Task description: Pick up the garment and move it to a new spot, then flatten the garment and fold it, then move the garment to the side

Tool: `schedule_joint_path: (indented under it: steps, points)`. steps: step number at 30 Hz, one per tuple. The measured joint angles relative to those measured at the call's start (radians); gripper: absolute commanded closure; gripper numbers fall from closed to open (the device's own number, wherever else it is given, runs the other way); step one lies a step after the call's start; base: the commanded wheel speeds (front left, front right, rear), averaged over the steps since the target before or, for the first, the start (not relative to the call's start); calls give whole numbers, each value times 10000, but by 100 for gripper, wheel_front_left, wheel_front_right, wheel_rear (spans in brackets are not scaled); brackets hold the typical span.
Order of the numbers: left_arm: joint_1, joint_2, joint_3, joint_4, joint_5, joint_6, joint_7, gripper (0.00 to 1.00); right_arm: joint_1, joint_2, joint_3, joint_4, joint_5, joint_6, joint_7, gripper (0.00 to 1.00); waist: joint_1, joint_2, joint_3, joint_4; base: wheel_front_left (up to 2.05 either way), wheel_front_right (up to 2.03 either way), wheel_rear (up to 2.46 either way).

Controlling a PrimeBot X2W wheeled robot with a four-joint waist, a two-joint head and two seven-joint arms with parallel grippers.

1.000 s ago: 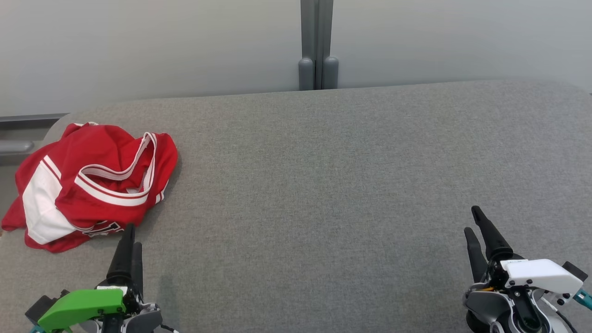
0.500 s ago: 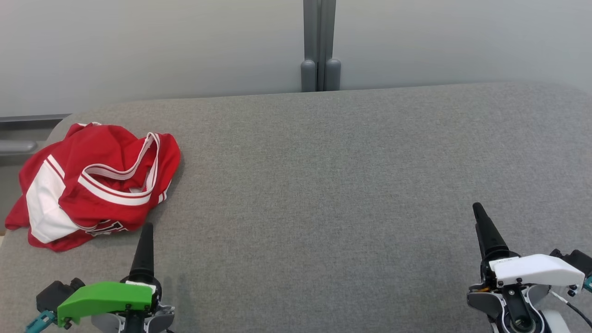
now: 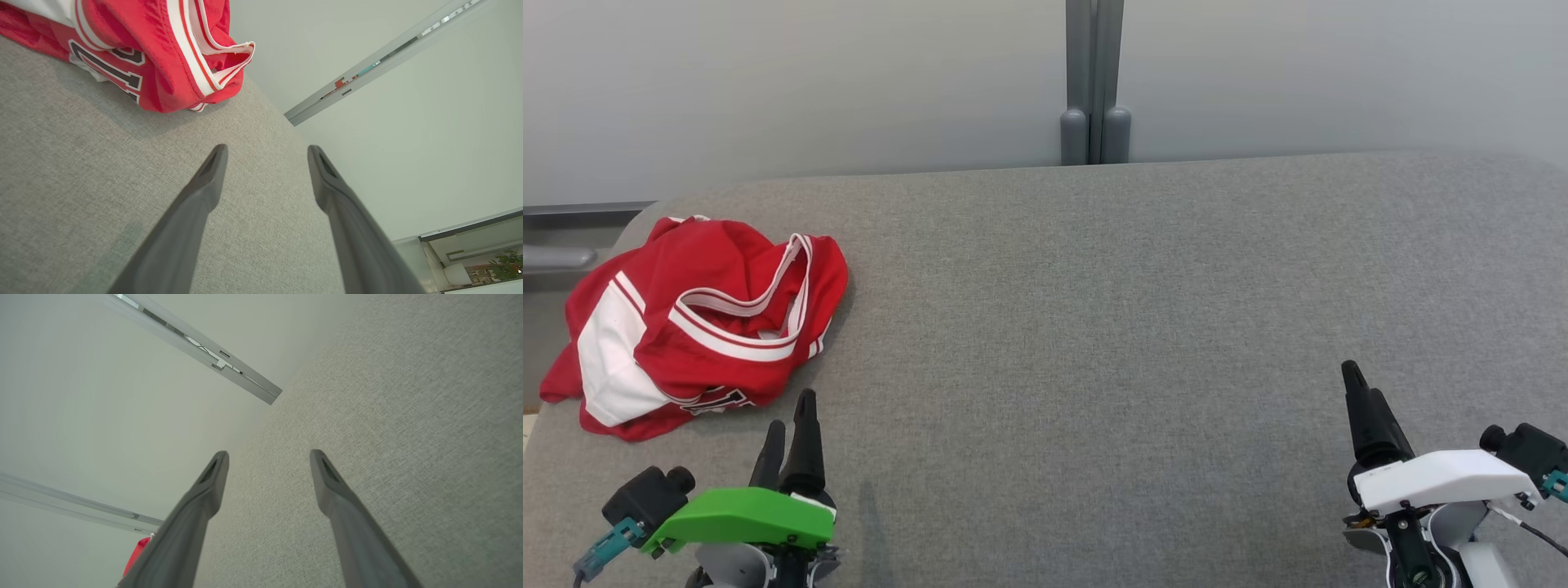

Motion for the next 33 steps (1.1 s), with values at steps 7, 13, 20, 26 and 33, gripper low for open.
schedule_joint_path:
  steps: [7, 13, 20, 26, 33]
  points:
    - [2, 104, -280, -42, 1118, 221, -221, 0, 20, -6, 111, -171, -1179, 0, -67, 0, 0, 0, -28, 12, 0, 0, 0]
    - [10, 151, -407, -61, 1939, 403, -430, 0, 59, -10, 209, -291, -2004, 2, -67, 0, 0, 0, -46, 35, 0, 0, 0]
    - [49, 247, -594, -81, 2765, 523, -648, 0, 99, -17, 265, -380, -2777, 2, -159, 0, 0, 0, -56, 61, 0, 0, 0]
    - [52, 267, -663, -96, 3348, 612, -815, 0, 117, -21, 330, -472, -3467, 2, -244, 0, 0, 0, -59, 52, 0, 0, 0]
    - [63, 268, -800, -134, 4006, 667, -1005, 0, 209, -27, 355, -483, -4174, 2, -347, 0, 0, 0, -80, 62, 0, 0, 0]
